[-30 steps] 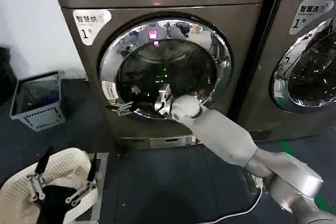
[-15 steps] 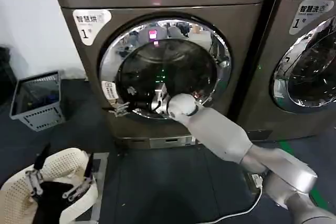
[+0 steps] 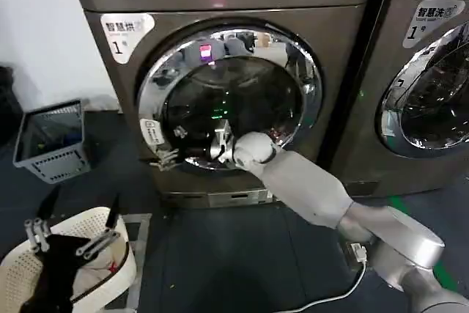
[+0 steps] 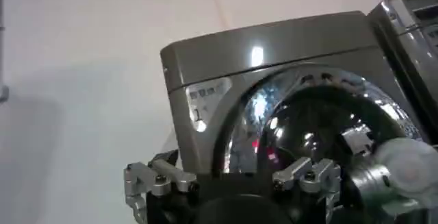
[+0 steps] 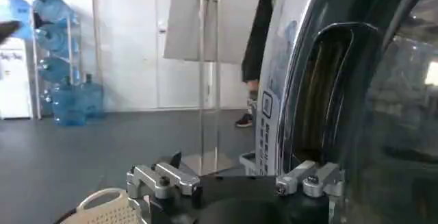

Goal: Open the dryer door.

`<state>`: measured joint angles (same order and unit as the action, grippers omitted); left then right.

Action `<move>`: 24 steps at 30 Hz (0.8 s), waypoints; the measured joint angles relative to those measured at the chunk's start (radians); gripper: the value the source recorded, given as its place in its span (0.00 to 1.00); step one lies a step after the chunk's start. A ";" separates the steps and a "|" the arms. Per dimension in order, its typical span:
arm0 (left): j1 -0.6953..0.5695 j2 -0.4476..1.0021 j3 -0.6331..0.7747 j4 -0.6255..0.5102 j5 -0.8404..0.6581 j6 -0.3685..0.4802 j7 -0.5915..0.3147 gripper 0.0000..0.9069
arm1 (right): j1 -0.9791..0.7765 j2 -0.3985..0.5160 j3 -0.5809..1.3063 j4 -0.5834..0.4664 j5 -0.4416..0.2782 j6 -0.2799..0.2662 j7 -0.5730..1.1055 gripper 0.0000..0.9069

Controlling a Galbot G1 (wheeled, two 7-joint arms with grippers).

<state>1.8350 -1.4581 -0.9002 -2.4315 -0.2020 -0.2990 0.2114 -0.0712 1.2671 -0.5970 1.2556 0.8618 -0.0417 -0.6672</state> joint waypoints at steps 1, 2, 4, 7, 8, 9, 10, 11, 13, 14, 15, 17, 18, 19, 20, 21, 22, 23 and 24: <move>-0.010 0.006 -0.003 0.004 -0.006 0.009 0.002 1.00 | 0.000 -0.009 -0.004 0.011 0.006 0.001 -0.003 1.00; -0.019 0.013 -0.005 0.008 -0.015 0.018 0.004 1.00 | 0.000 -0.019 -0.007 0.020 0.011 0.002 -0.006 1.00; -0.039 0.028 -0.011 0.020 -0.027 0.033 0.006 1.00 | -0.002 -0.042 -0.015 0.042 0.015 0.008 -0.016 1.00; -0.068 0.051 -0.022 0.042 -0.050 0.051 0.006 1.00 | -0.006 -0.080 -0.026 0.077 0.031 0.018 -0.034 1.00; -0.077 0.059 -0.025 0.049 -0.057 0.055 0.006 1.00 | -0.007 -0.092 -0.028 0.088 0.035 0.020 -0.039 1.00; -0.086 0.068 -0.028 0.057 -0.067 0.062 0.006 1.00 | -0.009 -0.103 -0.031 0.098 0.036 0.022 -0.042 1.00; -0.097 0.079 -0.034 0.067 -0.079 0.069 0.005 1.00 | -0.010 -0.114 -0.034 0.109 0.036 0.023 -0.047 1.00; -0.107 0.087 -0.038 0.074 -0.086 0.074 0.004 1.00 | -0.011 -0.126 -0.037 0.123 0.037 0.025 -0.051 1.00; -0.126 0.104 -0.045 0.089 -0.102 0.087 0.003 1.00 | -0.012 -0.147 -0.045 0.148 0.037 0.030 -0.061 1.00; -0.136 0.113 -0.049 0.098 -0.109 0.093 0.003 1.00 | -0.013 -0.155 -0.048 0.158 0.037 0.033 -0.068 1.00; -0.145 0.122 -0.052 0.105 -0.117 0.101 0.002 1.00 | -0.014 -0.166 -0.050 0.170 0.037 0.038 -0.078 1.00; -0.162 0.140 -0.059 0.121 -0.131 0.112 0.001 1.00 | -0.015 -0.184 -0.056 0.191 0.039 0.047 -0.101 1.00; -0.168 0.147 -0.061 0.127 -0.135 0.116 0.001 1.00 | -0.015 -0.190 -0.058 0.200 0.044 0.052 -0.113 1.00; -0.175 0.156 -0.063 0.133 -0.139 0.120 0.000 1.00 | -0.015 -0.199 -0.061 0.210 0.051 0.057 -0.127 1.00; -0.184 0.166 -0.066 0.140 -0.144 0.125 -0.001 1.00 | -0.015 -0.206 -0.063 0.217 0.059 0.060 -0.141 1.00; -0.189 0.174 -0.067 0.144 -0.146 0.128 -0.001 1.00 | -0.015 -0.212 -0.065 0.222 0.064 0.063 -0.150 1.00; -0.194 0.181 -0.069 0.149 -0.148 0.132 -0.002 1.00 | -0.015 -0.218 -0.066 0.228 0.073 0.066 -0.162 1.00; -0.200 0.188 -0.070 0.155 -0.150 0.136 -0.002 1.00 | -0.017 -0.224 -0.066 0.234 0.080 0.070 -0.176 1.00; -0.206 0.196 -0.070 0.161 -0.152 0.141 -0.002 1.00 | -0.019 -0.229 -0.066 0.238 0.085 0.073 -0.190 1.00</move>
<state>1.6294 -1.2623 -0.9701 -2.2704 -0.3536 -0.1582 0.2093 -0.0899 1.0386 -0.6634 1.4935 0.9468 0.0309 -0.8571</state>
